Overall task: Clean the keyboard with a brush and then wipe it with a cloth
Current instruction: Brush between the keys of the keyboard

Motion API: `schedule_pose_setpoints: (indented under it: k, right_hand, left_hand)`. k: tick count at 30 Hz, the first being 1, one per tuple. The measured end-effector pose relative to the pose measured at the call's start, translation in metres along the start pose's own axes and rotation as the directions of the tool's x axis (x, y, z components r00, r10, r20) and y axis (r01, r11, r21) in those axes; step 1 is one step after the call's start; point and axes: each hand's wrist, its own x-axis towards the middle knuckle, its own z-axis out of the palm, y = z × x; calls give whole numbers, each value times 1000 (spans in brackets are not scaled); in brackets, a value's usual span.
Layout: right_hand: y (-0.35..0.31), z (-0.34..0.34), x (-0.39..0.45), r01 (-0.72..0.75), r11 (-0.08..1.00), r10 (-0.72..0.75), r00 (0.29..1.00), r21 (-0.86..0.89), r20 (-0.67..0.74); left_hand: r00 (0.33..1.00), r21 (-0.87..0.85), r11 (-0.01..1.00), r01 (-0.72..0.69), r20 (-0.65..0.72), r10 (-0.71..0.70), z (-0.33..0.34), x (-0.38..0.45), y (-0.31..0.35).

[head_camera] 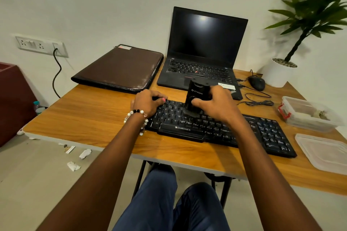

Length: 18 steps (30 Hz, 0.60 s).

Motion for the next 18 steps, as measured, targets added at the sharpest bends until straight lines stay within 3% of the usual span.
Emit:
schedule_pose_setpoints:
  k: [2,8,13,18]
  right_hand:
    - [2,5,0,-32,991,34,999,131,-7]
    - [13,11,-7,-69,997,70,995,26,-73]
    - [16,4,-10,-100,993,101,995,55,-17]
    - [15,23,-1,-130,976,175,944,173,-278]
  left_hand:
    - [1000,-7,1000,-8,-9,8,0,0,-1]
    - [1000,-17,1000,3,-11,-3,-1,0,1]
    - [1000,-14,1000,10,-3,-10,0,-1,1]
    - [1000,-3,1000,12,-4,-12,-1,-2,2]
